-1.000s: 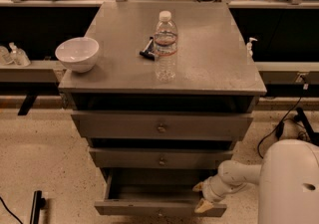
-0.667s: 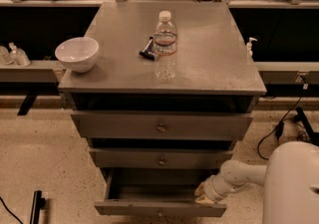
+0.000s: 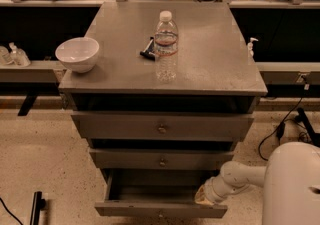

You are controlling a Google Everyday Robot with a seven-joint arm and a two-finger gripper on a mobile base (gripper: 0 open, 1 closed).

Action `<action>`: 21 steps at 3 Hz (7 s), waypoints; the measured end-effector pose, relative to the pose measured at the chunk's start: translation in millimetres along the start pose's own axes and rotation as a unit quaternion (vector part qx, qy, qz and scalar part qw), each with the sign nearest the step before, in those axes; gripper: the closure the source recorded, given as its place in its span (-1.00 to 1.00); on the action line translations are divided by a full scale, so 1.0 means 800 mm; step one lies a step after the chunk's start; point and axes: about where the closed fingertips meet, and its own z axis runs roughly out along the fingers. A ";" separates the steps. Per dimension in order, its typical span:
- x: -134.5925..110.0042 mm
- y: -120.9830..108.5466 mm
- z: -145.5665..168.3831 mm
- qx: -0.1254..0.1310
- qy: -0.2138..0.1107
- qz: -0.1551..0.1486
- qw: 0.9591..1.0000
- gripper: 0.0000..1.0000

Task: Open bottom drawer

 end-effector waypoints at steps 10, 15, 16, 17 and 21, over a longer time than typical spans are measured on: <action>0.031 -0.024 0.108 -0.011 -0.017 0.008 1.000 1.00; -0.019 0.005 0.055 -0.050 -0.051 -0.049 0.996 1.00; -0.022 -0.010 0.042 -0.027 -0.043 -0.036 0.998 1.00; -0.015 -0.030 0.019 0.009 -0.030 -0.020 0.999 1.00; -0.011 -0.044 0.042 0.049 -0.033 -0.004 0.998 1.00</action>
Offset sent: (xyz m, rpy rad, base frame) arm 0.0104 -0.0123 0.0060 -0.0430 -0.0171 -0.0511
